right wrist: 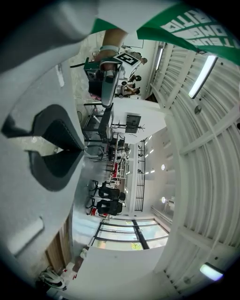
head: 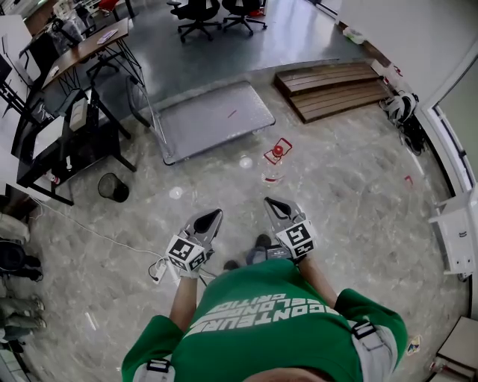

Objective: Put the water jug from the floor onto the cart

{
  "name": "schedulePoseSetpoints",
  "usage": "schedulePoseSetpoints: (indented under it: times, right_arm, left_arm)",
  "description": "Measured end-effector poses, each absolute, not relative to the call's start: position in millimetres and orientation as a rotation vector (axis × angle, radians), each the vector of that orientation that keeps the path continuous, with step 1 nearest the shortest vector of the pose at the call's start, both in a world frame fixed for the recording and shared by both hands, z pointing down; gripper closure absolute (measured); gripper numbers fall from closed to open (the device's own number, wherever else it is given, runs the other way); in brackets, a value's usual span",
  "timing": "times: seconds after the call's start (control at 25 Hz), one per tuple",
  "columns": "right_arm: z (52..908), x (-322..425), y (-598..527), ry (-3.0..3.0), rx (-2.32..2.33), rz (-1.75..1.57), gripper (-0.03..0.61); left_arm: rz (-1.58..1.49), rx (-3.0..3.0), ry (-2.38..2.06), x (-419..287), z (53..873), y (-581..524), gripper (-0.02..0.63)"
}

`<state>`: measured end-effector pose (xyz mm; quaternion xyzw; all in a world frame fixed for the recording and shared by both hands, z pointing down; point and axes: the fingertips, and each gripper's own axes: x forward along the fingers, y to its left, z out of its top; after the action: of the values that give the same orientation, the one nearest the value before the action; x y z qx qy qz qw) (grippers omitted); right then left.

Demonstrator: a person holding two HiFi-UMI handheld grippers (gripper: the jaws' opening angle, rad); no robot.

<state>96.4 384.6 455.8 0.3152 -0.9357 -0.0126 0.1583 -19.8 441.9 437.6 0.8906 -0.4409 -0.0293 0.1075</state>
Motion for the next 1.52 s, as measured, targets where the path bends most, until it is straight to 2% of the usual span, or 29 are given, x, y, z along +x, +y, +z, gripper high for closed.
schedulePoseSetpoints:
  times: [1.52]
  right_arm:
    - [472, 216, 240, -2.658, 1.092, 0.084, 0.586]
  left_arm:
    - [0.03, 2.725, -1.163, 86, 430, 293, 0.604]
